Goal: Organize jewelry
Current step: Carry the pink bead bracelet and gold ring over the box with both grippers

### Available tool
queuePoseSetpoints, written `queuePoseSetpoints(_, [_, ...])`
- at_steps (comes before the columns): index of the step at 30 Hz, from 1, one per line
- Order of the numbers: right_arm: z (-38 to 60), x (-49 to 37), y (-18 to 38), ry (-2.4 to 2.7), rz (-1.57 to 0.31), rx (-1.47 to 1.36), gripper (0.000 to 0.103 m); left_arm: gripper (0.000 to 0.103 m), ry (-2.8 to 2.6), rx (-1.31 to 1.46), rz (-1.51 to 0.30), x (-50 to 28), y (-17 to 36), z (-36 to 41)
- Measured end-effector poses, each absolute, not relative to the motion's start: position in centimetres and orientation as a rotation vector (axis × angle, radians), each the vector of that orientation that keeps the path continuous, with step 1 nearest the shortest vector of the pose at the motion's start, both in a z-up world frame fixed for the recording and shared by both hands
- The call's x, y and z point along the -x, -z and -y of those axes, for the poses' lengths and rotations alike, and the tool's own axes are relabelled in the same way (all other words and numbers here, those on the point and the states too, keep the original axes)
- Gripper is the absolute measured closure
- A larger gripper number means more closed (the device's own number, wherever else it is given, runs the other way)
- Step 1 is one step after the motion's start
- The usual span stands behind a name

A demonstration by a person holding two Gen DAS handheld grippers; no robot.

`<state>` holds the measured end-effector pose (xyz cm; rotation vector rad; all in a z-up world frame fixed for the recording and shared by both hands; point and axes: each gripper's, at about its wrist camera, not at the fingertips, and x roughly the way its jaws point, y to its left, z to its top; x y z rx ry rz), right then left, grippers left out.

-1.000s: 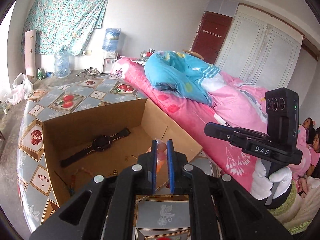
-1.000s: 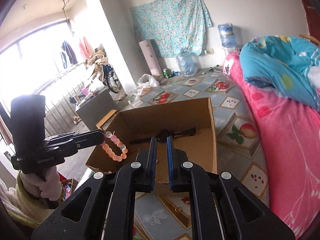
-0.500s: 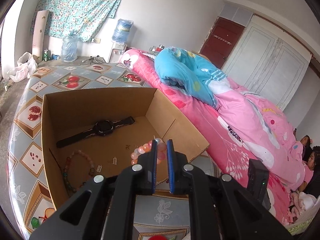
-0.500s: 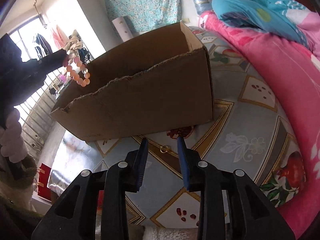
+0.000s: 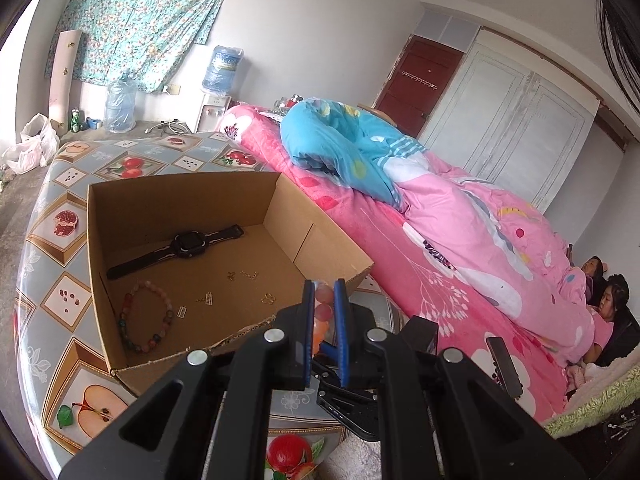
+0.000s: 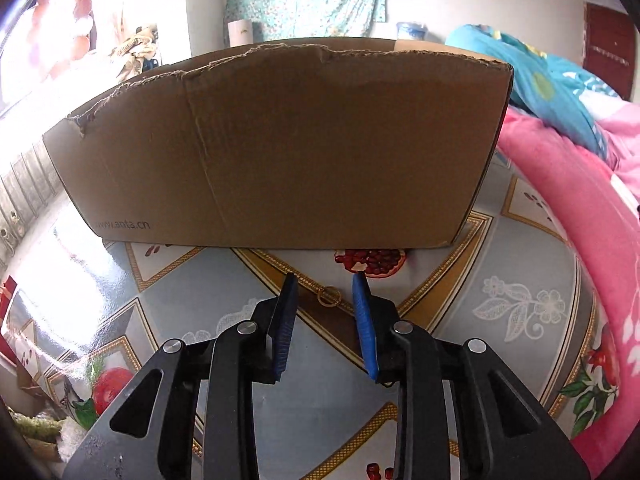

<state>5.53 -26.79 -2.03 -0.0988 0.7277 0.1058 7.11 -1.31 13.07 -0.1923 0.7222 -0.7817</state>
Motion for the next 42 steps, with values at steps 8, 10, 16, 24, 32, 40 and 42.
queuePoseSetpoints(8, [26.3,-4.7,1.8,-0.113,-0.727,0.1,0.095,0.094,0.759,0.228,-0.723,-7.0,-12.9,0.4])
queuePoseSetpoints(10, [26.7,-4.6,1.7,-0.117,-0.727,0.083,0.095,0.094,0.756,0.226,-0.715,-6.9,-13.0,0.2])
queuePoseSetpoints(16, [27.3,-4.0,1.4,-0.121,-0.733,0.063,0.103,0.094,0.746,0.232,-0.71,-6.8,-13.0,0.1])
queuePoseSetpoints(24, [27.8,-2.8,0.6,-0.132,-0.719,0.053,0.101,0.094,0.727,0.223,-0.704,-6.8,-13.1,-0.2])
queuePoseSetpoints(32, [27.2,-4.0,0.4,-0.132,-0.723,0.113,0.088,0.094,0.715,0.219,-0.707,-6.9,-13.0,-0.2])
queuePoseSetpoints(40, [27.2,-4.9,1.0,-0.122,-0.753,0.124,0.084,0.094,0.716,0.219,-0.714,-7.0,-12.8,-0.1])
queuePoseSetpoints(42, [26.9,-5.0,0.8,-0.118,-0.76,0.127,0.091,0.094,0.717,0.22,-0.714,-7.0,-12.8,-0.1])
